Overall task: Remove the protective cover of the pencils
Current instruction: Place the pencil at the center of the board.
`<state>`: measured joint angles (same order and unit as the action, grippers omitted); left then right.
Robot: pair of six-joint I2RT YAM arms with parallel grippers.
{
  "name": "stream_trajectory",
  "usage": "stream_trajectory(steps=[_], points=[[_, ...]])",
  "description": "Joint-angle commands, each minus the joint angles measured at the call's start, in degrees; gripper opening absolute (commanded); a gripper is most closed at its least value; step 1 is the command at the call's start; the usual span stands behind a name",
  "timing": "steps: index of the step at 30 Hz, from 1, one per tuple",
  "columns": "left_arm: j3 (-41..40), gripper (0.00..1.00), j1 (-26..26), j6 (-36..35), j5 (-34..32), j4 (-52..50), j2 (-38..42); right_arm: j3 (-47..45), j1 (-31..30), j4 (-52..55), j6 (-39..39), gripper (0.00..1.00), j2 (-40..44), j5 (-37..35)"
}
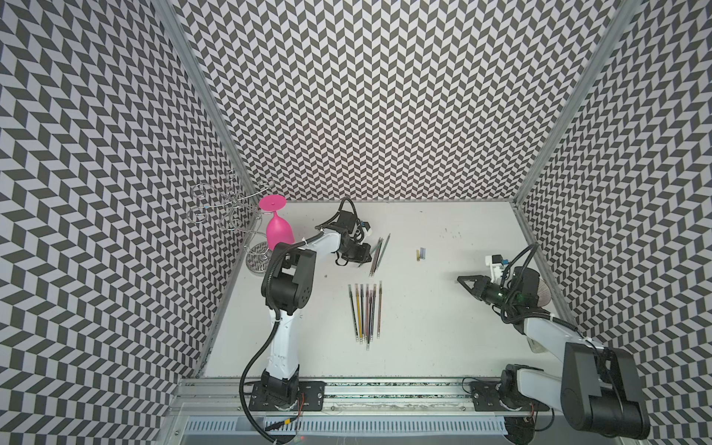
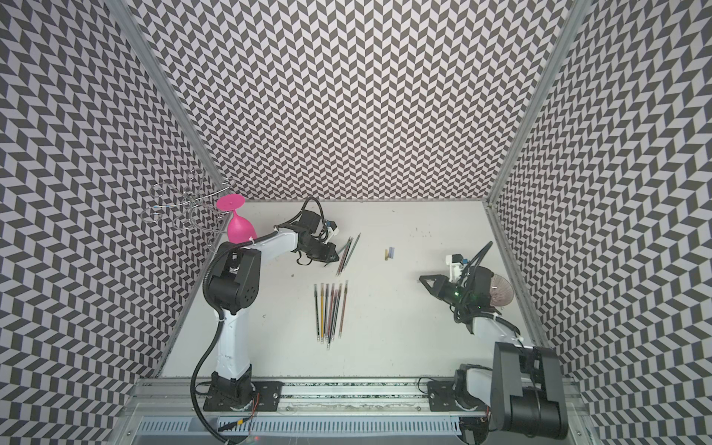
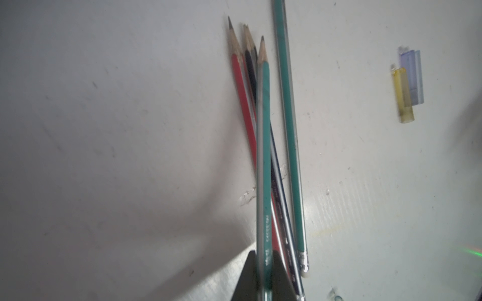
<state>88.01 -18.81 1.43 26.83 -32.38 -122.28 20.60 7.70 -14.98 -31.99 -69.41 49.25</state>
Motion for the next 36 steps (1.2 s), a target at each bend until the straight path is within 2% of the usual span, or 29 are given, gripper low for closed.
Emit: stream_trajectory(steps=[1,5,13,29,36], points=[[0.82,0.09,0.78,1.15,0.73,1.17,0.31,-0.3,0.38,-1.68,0.96,0.0,0.51,-0.27],[-0.71,0.07,1.71,2.33,1.47,3.61,2.12,-0.3,0.38,-1.64,1.01,0.0,0.54,-0.28],[-0.24,0.02,2.64,3.47,2.35,3.23,0.83,-0.3,0.38,-1.72,0.96,0.0,0.36,-0.39],[-0.1,0.17,2.29,2.91,3.14,2.5,0.11,0.05,0.38,-1.58,1.59,0.0,-0.02,-0.48],[-0.06,0.18,1.94,2.62,4.37,2.5,0.49,1.69,0.22,3.12,4.84,0.0,-1.43,-4.72]])
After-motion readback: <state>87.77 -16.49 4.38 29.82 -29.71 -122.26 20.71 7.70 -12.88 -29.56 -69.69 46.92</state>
